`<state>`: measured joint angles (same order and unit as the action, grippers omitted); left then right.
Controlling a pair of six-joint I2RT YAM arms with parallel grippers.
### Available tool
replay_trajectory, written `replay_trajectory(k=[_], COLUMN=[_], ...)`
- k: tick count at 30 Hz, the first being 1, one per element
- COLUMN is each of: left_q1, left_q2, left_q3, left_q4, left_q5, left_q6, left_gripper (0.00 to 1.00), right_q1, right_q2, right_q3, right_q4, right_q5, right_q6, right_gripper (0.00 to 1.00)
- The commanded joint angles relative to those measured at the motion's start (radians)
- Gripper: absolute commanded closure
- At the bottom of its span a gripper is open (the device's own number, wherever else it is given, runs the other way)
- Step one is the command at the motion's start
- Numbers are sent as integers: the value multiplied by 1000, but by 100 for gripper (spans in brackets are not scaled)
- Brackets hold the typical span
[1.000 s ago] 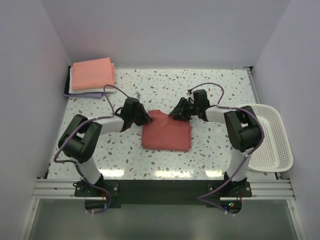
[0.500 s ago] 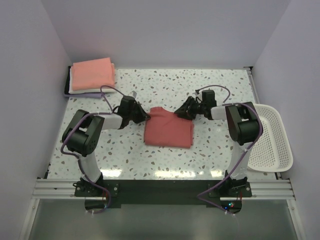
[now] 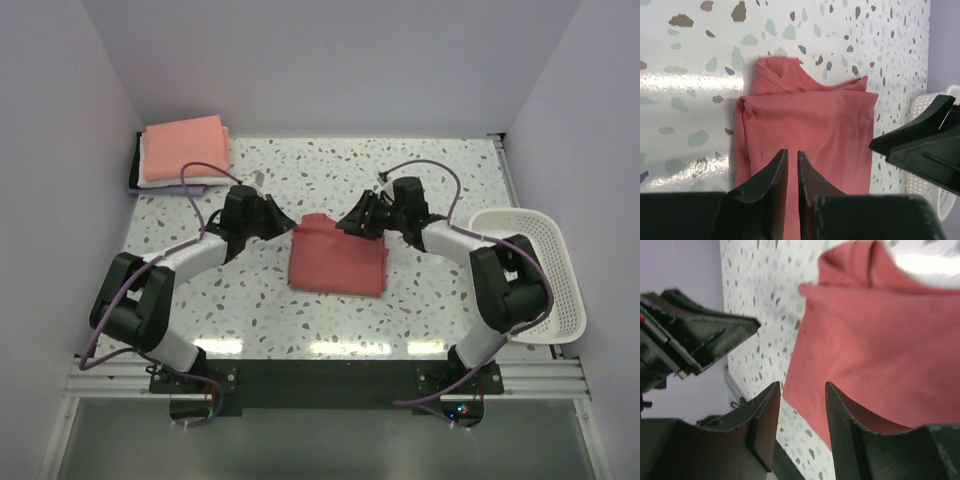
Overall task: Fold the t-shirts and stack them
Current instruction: Fold the tshirt
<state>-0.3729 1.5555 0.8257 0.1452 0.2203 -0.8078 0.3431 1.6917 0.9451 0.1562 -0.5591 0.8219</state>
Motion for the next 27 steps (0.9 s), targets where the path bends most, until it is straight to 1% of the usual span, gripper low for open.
replay_trajectory(k=[1,2,3,7,11,12,14,15,20,23,25,27], left_q1=[8,8,6,8,8,8,8,8,8,8,8,8], left_q2=[-35,-40,-51,-61,-58,-57,-54,-48,-11,18,66,98], left_q3=[-56,-69,-79,-118,-151,-154,-157,-154,-112,-71,-25,-10], left_q4=[-47,-53,-59,-68,-56,-53,-59,-64,-113,-130,-182,-184], left_q5=[39,48,48,65,100,106,114,117,132,122,113,116], left_q6=[35,39,53,68,68,68,75,85,124,136,150,153], left_gripper=[81,79,75,64,52,46,41,37,29,28,29,30], right_q1=[86,106,140,198,204,206,206,205,204,204,204,205], right_q2=[-24,-23,-18,28,95,103,102,89,5,-58,-108,-154], right_q3=[-83,-109,-121,-195,-268,-272,-272,-267,-207,-171,-155,-138], right_q4=[80,94,109,193,232,244,249,244,142,88,49,19], right_q5=[21,21,19,19,36,34,31,30,48,51,57,79], right_q6=[40,48,59,77,80,80,85,83,46,36,31,14], right_gripper=[55,55,55,55,56,56,56,56,55,55,55,55])
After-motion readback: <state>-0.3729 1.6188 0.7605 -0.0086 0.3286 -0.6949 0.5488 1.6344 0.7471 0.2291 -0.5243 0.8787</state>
